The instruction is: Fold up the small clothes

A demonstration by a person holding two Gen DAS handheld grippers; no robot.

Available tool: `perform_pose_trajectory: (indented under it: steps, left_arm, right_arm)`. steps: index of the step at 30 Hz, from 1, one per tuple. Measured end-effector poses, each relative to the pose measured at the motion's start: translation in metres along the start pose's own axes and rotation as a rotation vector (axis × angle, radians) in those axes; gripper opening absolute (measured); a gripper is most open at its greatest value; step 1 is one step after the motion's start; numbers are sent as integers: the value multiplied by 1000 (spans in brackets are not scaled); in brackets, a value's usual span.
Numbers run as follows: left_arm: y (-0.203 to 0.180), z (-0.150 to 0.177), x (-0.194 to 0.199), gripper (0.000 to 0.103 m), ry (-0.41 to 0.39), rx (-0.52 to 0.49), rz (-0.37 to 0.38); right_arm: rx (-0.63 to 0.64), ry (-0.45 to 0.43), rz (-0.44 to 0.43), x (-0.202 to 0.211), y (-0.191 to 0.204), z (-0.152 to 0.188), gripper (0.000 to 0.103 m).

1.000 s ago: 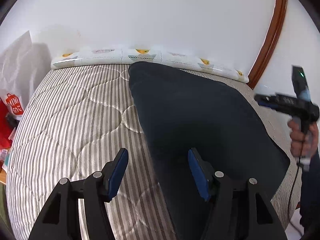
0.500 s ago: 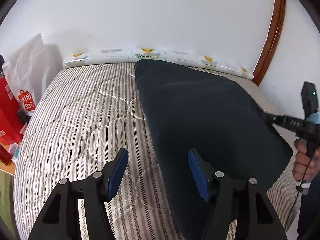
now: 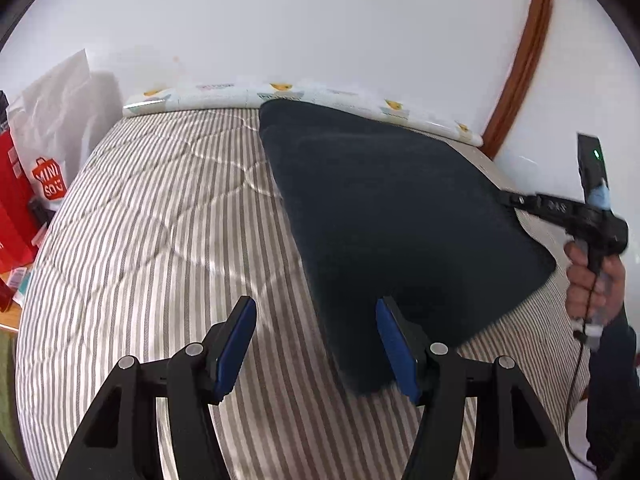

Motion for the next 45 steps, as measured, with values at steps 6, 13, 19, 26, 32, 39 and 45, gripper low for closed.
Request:
perform_pose_trajectory:
  steps: [6, 13, 19, 26, 32, 39, 45]
  left_arm:
    - [-10, 30, 10, 60, 7, -36, 40]
    - [-14, 39, -17, 48, 11, -8, 23]
    - [-13, 37, -24, 18, -30, 92, 34]
    - [-13, 48, -11, 9, -36, 68, -28]
    - [-11, 55, 8, 9, -6, 85, -21]
    - [-23, 27, 32, 9, -81, 56, 10]
    - [-31, 10, -8, 9, -20, 17, 1]
  right_arm:
    - [57, -52, 75, 28, 1, 13, 5]
    - [60, -40, 62, 41, 5, 43, 6]
    - [37, -40, 77, 38, 3, 56, 9]
    - [67, -50, 103, 34, 3, 62, 10]
    - [68, -46, 87, 37, 0, 61, 11]
    - [70, -70, 87, 39, 0, 56, 17]
    - [108, -63, 121, 34, -3, 64, 17]
Point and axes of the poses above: each gripper's, at about its wrist camera, not at the fingertips, and x roughly against the way its jaws point, y to its left, z to its underside, the point moved 7 cm from there along -x, roughly the way its jaws point, and after that the axes turned 10 degrees about z, right-handed, at the moved point
